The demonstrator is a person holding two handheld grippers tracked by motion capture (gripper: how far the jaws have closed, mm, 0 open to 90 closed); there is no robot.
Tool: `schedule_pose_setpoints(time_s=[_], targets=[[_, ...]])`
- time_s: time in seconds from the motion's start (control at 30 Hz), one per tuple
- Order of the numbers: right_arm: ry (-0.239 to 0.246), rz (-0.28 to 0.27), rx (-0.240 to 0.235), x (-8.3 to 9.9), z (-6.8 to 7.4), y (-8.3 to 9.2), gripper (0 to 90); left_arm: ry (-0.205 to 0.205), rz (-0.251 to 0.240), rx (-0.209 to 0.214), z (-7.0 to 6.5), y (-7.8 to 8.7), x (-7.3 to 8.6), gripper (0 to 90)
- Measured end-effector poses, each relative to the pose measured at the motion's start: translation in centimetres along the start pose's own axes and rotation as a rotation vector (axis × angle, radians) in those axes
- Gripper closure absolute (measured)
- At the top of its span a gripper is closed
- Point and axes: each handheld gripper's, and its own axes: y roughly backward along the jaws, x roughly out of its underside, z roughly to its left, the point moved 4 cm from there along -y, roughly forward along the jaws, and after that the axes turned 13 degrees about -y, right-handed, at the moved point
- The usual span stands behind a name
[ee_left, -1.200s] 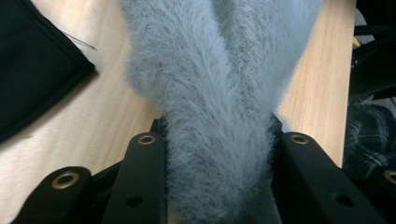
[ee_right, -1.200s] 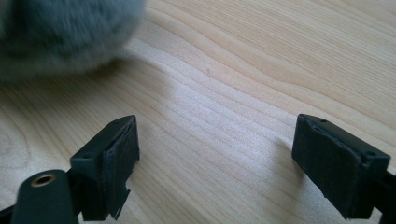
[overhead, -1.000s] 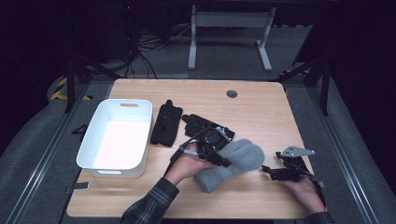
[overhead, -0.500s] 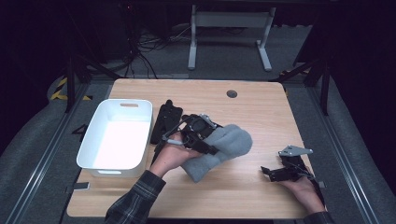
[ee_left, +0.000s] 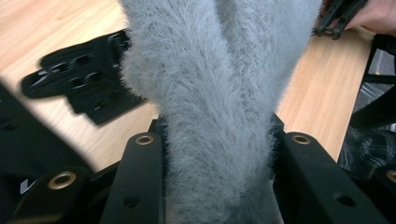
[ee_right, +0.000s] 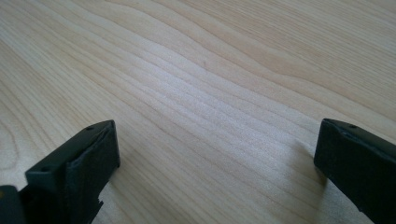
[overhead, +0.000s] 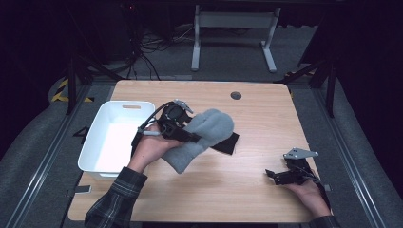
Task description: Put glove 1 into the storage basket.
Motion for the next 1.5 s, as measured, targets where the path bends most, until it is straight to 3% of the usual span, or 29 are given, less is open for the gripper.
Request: schedule_pose_setpoints(time_s=[0.47, 0.73, 0.87, 1.2, 1.4, 1.5], targets=[[0.0, 0.0, 0.0, 0.0, 0.0, 0.0, 0.5, 0.105, -0.05, -0.099, 3.1, 6.3, 4.0, 64.9], [-0.001, 0.0, 0.0, 0.0, 0.0, 0.0, 0.5, 0.175, -0.071, -0.138, 4.7, 9.0, 6.9, 64.9], [-0.001, 0.0, 0.0, 0.0, 0.0, 0.0, 0.5, 0.205, -0.061, -0.177, 5.6, 10.1, 8.6, 64.9], [-0.001, 0.0, 0.0, 0.0, 0.0, 0.0, 0.5, 0.309, -0.056, -0.214, 8.1, 11.3, 12.9, 64.9], [0.0, 0.0, 0.0, 0.0, 0.0, 0.0, 0.5, 0.388, -0.046, -0.215, 9.8, 10.4, 15.4, 64.7], [0.0, 0.0, 0.0, 0.0, 0.0, 0.0, 0.5, 0.413, -0.013, -0.209, 10.4, 9.5, 16.4, 64.4]])
